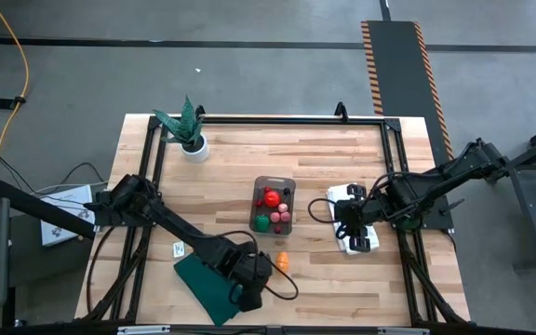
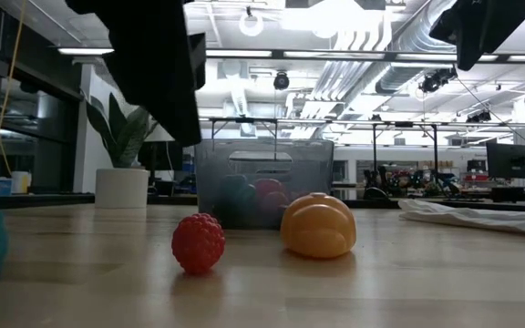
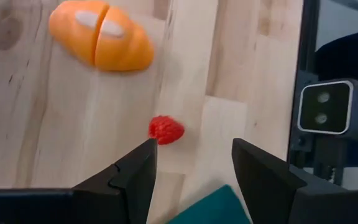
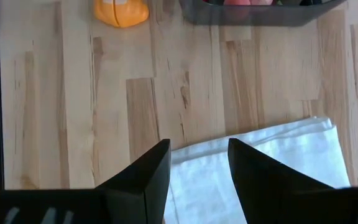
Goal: Pick and placing Produce into tupperware
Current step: Put the red raspberry into the transparent black bin
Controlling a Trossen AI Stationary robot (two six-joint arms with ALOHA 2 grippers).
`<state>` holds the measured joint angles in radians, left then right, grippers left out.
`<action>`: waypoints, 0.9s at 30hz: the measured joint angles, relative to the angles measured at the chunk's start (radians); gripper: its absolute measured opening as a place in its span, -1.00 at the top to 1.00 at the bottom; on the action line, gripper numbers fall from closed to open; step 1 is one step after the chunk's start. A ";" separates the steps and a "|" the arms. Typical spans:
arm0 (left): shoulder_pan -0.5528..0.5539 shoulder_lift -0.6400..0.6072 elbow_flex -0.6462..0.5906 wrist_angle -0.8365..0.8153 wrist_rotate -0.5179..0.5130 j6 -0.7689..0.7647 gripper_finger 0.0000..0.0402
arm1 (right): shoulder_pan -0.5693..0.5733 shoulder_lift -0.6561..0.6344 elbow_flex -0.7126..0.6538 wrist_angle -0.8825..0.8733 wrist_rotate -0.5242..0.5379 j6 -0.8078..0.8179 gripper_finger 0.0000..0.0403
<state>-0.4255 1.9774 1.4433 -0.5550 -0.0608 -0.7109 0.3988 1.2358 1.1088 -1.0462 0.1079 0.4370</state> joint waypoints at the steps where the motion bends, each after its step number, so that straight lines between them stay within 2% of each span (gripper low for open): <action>1: 0.000 0.005 0.000 0.011 0.000 0.000 0.01 | 0.000 0.000 0.000 0.000 0.000 0.000 0.24; 15: 0.000 0.060 0.001 0.024 0.003 -0.007 0.06 | 0.000 0.000 0.000 -0.003 0.000 0.000 0.24; 27: 0.001 0.074 0.000 0.026 -0.034 -0.004 0.09 | 0.000 0.000 0.000 -0.003 -0.001 0.000 0.24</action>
<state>-0.4248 2.0510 1.4436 -0.5289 -0.0953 -0.7144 0.3991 1.2358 1.1088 -1.0496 0.1074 0.4371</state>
